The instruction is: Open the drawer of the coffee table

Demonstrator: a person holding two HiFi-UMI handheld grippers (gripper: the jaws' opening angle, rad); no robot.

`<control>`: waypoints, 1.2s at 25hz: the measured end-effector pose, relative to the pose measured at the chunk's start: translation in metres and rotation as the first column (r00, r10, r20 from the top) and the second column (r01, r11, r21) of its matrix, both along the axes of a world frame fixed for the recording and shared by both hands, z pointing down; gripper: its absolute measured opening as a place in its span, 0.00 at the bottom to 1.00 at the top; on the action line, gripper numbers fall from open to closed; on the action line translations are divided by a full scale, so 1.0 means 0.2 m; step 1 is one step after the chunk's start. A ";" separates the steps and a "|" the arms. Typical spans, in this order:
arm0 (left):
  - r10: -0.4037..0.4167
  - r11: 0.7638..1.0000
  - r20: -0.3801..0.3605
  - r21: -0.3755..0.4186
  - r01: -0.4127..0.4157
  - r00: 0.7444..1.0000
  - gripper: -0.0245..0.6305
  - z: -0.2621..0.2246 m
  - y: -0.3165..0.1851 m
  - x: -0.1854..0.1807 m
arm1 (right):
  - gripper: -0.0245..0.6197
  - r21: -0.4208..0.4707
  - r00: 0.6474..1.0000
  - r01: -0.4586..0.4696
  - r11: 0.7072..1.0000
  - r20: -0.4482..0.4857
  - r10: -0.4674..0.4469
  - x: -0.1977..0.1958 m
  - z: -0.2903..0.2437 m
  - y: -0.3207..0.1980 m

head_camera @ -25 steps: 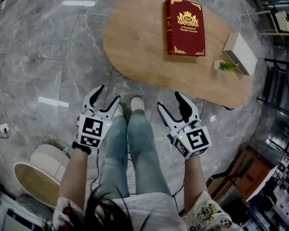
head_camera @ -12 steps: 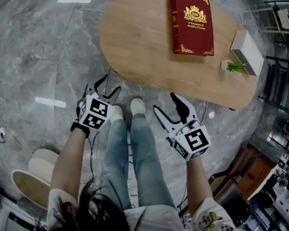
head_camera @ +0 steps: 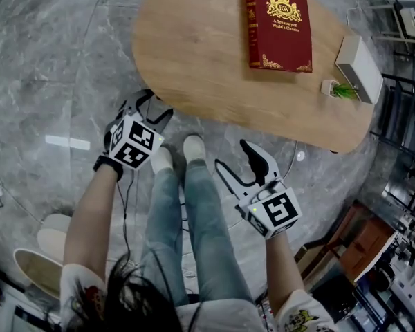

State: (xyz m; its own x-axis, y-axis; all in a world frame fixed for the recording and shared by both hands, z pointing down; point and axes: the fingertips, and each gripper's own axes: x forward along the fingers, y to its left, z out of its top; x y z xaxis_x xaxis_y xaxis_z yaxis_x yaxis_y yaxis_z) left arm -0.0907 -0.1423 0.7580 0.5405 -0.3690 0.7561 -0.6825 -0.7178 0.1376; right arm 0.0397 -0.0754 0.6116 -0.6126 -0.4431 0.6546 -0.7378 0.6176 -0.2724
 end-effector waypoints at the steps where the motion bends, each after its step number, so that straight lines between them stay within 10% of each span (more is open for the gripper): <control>1: -0.003 1.000 -0.007 -0.002 0.003 1.000 0.40 0.00 -0.01 0.00 | 0.43 -0.004 1.000 -0.003 1.000 0.002 0.003 0.00 0.01 0.01; 30: 0.304 0.944 0.090 0.102 -0.312 0.948 0.15 0.01 0.00 -0.03 | 0.43 -0.050 1.000 0.006 0.999 -0.018 -0.007 -0.03 0.06 0.02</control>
